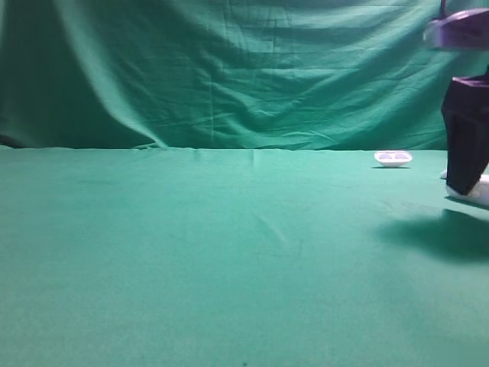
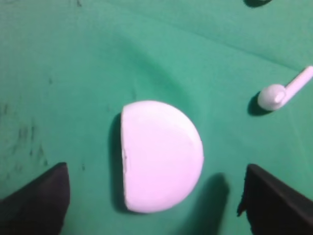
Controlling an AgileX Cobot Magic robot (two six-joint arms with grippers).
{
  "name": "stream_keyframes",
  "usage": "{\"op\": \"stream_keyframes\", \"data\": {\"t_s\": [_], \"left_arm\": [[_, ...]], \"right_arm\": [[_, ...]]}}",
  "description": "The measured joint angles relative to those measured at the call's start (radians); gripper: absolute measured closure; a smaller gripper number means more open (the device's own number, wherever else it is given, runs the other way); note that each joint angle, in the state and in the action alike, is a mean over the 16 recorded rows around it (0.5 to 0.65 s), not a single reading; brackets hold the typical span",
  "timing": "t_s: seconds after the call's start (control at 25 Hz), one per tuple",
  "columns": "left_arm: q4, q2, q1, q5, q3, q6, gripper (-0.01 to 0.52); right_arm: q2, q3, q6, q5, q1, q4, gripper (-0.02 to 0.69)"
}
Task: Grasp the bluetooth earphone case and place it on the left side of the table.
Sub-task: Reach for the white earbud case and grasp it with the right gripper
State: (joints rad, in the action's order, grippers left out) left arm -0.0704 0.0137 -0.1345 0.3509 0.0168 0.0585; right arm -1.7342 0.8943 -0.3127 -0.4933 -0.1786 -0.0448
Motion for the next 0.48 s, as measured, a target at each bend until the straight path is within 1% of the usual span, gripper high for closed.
{"op": "stream_keyframes", "data": {"t_s": [0.16, 0.32, 0.48], "left_arm": [[0.0, 0.0, 0.0, 0.0, 0.0, 0.0, 0.514], [0.0, 0.0, 0.0, 0.0, 0.0, 0.0, 0.514], [0.0, 0.0, 0.0, 0.0, 0.0, 0.0, 0.514]], "right_arm": [[-0.009, 0.022, -0.001, -0.028, 0.0, 0.0, 0.252], [-0.012, 0.075, -0.002, -0.092, 0.0, -0.009, 0.32], [-0.015, 0.17, -0.003, -0.184, -0.008, -0.038, 0.354]]}}
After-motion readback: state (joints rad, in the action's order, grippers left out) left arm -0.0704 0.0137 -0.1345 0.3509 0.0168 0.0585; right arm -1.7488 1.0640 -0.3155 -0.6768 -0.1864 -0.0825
